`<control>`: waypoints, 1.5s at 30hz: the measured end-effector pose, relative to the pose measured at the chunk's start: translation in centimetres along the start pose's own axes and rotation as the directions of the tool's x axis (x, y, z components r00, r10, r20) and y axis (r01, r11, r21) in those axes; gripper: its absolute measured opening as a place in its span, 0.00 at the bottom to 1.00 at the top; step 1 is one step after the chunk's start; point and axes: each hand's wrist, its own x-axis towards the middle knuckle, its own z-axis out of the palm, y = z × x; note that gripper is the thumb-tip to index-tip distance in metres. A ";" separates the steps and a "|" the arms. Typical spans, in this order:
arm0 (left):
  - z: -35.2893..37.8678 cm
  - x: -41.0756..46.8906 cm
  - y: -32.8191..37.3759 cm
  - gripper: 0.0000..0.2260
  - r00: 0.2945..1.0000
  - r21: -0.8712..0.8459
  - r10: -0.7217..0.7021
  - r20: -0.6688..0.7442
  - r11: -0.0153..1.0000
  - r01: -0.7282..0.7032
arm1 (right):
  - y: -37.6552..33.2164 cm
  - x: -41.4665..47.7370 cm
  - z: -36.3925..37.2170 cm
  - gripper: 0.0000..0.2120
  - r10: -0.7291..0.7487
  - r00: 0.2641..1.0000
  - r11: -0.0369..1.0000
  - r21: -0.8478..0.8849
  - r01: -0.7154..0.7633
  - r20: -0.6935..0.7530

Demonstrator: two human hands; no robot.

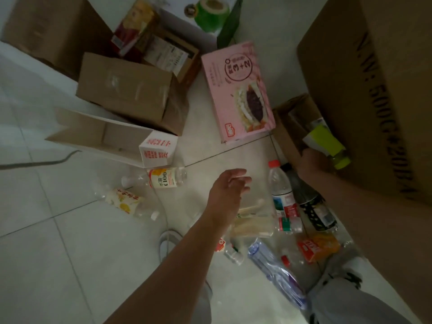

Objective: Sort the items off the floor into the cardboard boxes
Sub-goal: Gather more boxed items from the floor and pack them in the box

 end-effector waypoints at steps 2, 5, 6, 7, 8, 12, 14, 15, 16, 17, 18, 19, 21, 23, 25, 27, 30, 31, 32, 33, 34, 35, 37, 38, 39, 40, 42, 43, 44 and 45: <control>0.2 -1.4 1.1 0.09 1.000 0.015 -0.009 0.005 1.000 0.009 | -0.2 -1.2 -1.5 0.14 0.061 0.995 0.991 0.120 -0.052 -0.073; 0.6 -3.7 3.1 0.10 1.000 0.019 -0.029 0.008 0.999 0.029 | -1.2 -4.0 -4.2 0.17 0.232 0.970 0.910 0.368 -0.193 -0.065; 0.7 -4.6 3.9 0.10 0.999 0.000 -0.037 0.014 0.999 0.037 | -1.7 -5.3 -5.1 0.17 0.281 0.959 0.845 0.485 -0.225 -0.046; 0.8 -5.5 4.7 0.10 0.999 -0.020 -0.037 0.020 0.999 0.037 | -2.3 -6.7 -6.0 0.17 0.320 0.947 0.764 0.600 -0.237 -0.034; 0.9 -6.4 5.5 0.10 0.999 -0.032 -0.030 0.016 0.999 0.030 | -2.8 -8.2 -6.8 0.17 0.354 0.935 0.686 0.688 -0.237 -0.031; 0.8 -9.8 8.7 0.15 0.993 0.056 0.028 -0.111 0.998 -0.022 | -4.7 -15.4 -9.6 0.17 0.455 0.885 0.349 0.895 -0.277 0.097; 0.2 -11.2 10.4 0.21 0.990 0.065 0.007 -0.141 0.998 0.002 | -5.3 -18.8 -10.1 0.18 0.380 0.904 0.225 0.928 -0.296 0.196; -0.5 -11.9 11.1 0.23 0.987 0.068 -0.010 -0.162 0.997 0.021 | -5.8 -20.7 -10.3 0.19 0.300 0.918 0.166 0.934 -0.318 0.260; -1.3 -12.5 11.9 0.25 0.982 0.074 -0.025 -0.189 0.996 0.040 | -6.3 -22.6 -10.6 0.19 0.228 0.922 0.103 0.934 -0.343 0.314; -2.2 -13.1 12.7 0.27 0.976 0.085 -0.040 -0.214 0.995 0.060 | -7.0 -24.4 -11.0 0.18 0.182 0.919 0.044 0.931 -0.363 0.350; -3.2 -14.0 13.4 0.27 0.971 0.098 -0.055 -0.233 0.992 0.079 | -7.6 -26.3 -11.4 0.16 0.154 0.914 -0.010 0.925 -0.379 0.376; -4.2 -15.0 14.3 0.28 0.966 0.115 -0.066 -0.248 0.989 0.097 | -8.2 -28.1 -11.9 0.15 0.123 0.911 -0.055 0.919 -0.390 0.394; -6.4 -17.2 15.9 0.29 0.953 0.145 -0.042 -0.299 0.985 0.089 | -9.3 -31.2 -13.1 0.17 0.048 0.923 -0.054 0.924 -0.378 0.381; -8.5 -19.5 17.6 0.29 0.935 0.124 0.002 -0.355 0.991 0.046 | -9.8 -33.4 -14.5 0.21 0.001 0.934 -0.022 0.934 -0.356 0.356; -9.6 -21.5 19.3 0.28 0.923 0.101 0.026 -0.384 0.995 0.014 | -9.9 -34.9 -17.0 0.24 -0.034 0.946 -0.022 0.946 -0.323 0.322; -9.6 -23.2 21.1 0.21 0.936 0.077 0.031 -0.350 0.997 -0.005 | -9.7 -36.2 -20.3 0.28 -0.096 0.958 -0.007 0.962 -0.274 0.272; -7.3 -25.3 23.8 0.18 0.975 0.039 0.055 -0.213 0.998 -0.048 | -8.1 -37.0 -25.5 0.25 -0.167 0.971 0.069 0.985 -0.161 0.170; -6.2 -25.8 24.7 0.19 0.979 0.044 0.091 -0.181 0.995 -0.084 | -7.2 -37.0 -27.2 0.20 -0.169 0.975 0.067 0.988 -0.136 0.146; -4.9 -25.9 25.4 0.21 0.976 0.046 0.136 -0.172 0.990 -0.130 | -6.2 -36.9 -28.7 0.13 -0.175 0.976 0.059 0.991 -0.121 0.129; -3.4 -25.7 25.8 0.22 0.968 0.046 0.181 -0.172 0.983 -0.176 | -5.0 -36.9 -30.3 0.08 -0.193 0.975 0.042 0.994 -0.099 0.105; -1.8 -25.6 26.4 0.22 0.962 0.039 0.217 -0.165 0.976 -0.213 | -3.6 -36.8 -31.9 0.08 -0.238 0.969 0.031 0.998 -0.063 0.069; -0.1 -25.5 27.2 0.22 0.959 0.034 0.245 -0.140 0.970 -0.242 | -2.3 -36.9 -33.5 0.09 -0.298 0.954 0.006 0.999 -0.032 0.032; 3.5 -25.5 28.2 0.26 0.960 0.041 0.276 -0.046 0.961 -0.274 | 0.3 -36.9 -36.5 0.17 -0.302 0.953 -0.004 1.000 -0.005 0.004; 5.8 -25.6 28.5 0.27 0.956 0.049 0.293 0.002 0.955 -0.293 | 2.0 -36.8 -37.9 0.19 -0.245 0.969 0.019 1.000 0.019 -0.013; 8.1 -25.6 28.7 0.27 0.945 0.038 0.326 0.040 0.944 -0.327 | 3.8 -36.7 -39.3 0.18 -0.200 0.979 0.011 0.999 0.048 -0.045; 10.5 -25.8 28.9 0.24 0.934 0.010 0.354 0.050 0.935 -0.355 | 5.8 -36.3 -40.4 0.15 -0.177 0.981 -0.026 0.997 0.076 -0.080; 14.7 -25.9 28.7 0.20 0.936 -0.029 0.352 0.016 0.936 -0.351 | 10.0 -35.7 -43.0 0.12 -0.134 0.983 -0.101 0.989 0.110 -0.123; 16.6 -25.8 28.3 0.20 0.941 0.026 0.337 -0.009 0.941 -0.337 | 12.1 -35.3 -44.1 0.13 -0.102 0.983 -0.092 0.985 0.147 -0.156; 18.2 -25.6 27.6 0.22 0.947 0.115 0.320 -0.024 0.942 -0.315 | 14.3 -34.8 -44.8 0.13 -0.064 0.979 -0.032 0.981 0.194 -0.195; 19.7 -25.3 26.8 0.25 0.953 0.190 0.301 -0.030 0.938 -0.290 | 16.5 -34.0 -45.3 0.13 -0.029 0.972 0.063 0.970 0.234 -0.233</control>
